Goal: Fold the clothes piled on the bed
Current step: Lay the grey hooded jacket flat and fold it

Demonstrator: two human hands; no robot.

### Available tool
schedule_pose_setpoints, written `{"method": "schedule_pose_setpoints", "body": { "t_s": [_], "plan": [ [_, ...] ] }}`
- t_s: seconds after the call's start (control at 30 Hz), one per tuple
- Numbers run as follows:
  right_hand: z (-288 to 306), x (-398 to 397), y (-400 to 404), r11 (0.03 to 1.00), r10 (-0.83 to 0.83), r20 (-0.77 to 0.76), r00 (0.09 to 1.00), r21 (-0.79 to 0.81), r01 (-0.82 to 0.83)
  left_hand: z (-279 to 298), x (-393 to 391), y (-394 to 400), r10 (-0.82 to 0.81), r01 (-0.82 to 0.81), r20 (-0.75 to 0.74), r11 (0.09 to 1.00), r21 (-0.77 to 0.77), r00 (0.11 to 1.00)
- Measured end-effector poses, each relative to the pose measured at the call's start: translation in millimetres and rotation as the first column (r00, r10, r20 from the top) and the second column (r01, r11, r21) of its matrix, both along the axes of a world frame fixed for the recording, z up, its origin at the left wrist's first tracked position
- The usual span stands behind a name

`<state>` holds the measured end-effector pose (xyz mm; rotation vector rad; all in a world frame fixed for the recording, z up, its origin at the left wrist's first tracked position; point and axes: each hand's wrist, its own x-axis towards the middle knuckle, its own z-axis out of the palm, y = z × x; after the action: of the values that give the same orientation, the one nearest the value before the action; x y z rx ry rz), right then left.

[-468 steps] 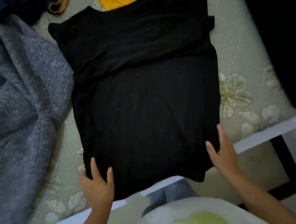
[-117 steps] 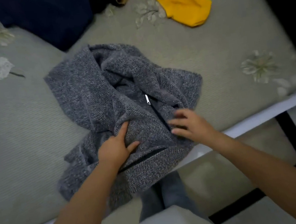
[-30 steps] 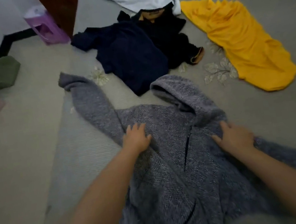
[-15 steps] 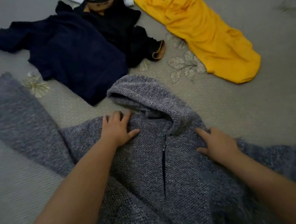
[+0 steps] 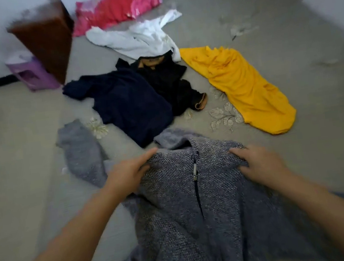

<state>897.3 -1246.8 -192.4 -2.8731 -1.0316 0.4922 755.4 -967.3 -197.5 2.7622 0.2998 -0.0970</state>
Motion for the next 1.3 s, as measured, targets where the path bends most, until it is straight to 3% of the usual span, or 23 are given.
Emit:
{"method": "schedule_pose_setpoints", "body": {
  "t_s": [0.07,0.13,0.3,0.4,0.5,0.63,0.77,0.97,1.13,1.2,1.3],
  "plan": [
    [44,-4,8,0.988,0.151,0.233,0.961,-0.006,-0.154,42,-14,2,-0.039,0.035,0.1,0.999,0.041,0.994],
    [89,-10,12,0.966,0.238,0.371,0.898,0.006,-0.258,89,-27,3,0.004,-0.019,0.189,0.997,0.078,0.982],
    [179,-35,7,0.898,0.182,0.586,0.79,0.227,-0.376,210,-71,3,-0.038,-0.081,0.403,0.958,0.274,0.914],
    [218,-71,-4,0.871,0.116,0.709,0.696,0.264,-0.414,256,-104,-13,0.222,-0.282,0.434,0.956,0.077,0.873],
    [250,-113,-16,0.848,0.029,0.79,0.613,0.305,-0.433,285,-143,-25,0.194,-0.321,0.606,0.941,0.107,0.772],
    [291,-172,-26,0.813,-0.09,0.841,0.533,0.371,-0.449,316,-201,-37,-0.118,-0.31,0.672,0.82,0.482,0.731],
    [336,-216,-17,0.745,-0.233,0.844,0.483,0.474,-0.47,339,-240,-33,-0.161,-0.459,0.787,0.736,0.497,0.595],
    [375,-256,-21,0.658,-0.277,0.867,0.414,0.485,-0.576,372,-296,-32,-0.331,-0.567,0.867,0.659,0.495,0.372],
    [370,-295,-46,0.562,-0.389,0.888,0.246,0.441,-0.7,370,-338,-32,-0.521,-0.661,0.832,0.56,0.501,0.19],
    [372,-305,-49,0.544,-0.4,0.89,0.217,0.422,-0.725,368,-350,-32,-0.549,-0.708,0.821,0.517,0.481,0.158],
    [379,-312,-42,0.525,-0.384,0.902,0.197,0.389,-0.757,375,-362,-27,-0.564,-0.73,0.807,0.474,0.493,0.178]
  ]
}}
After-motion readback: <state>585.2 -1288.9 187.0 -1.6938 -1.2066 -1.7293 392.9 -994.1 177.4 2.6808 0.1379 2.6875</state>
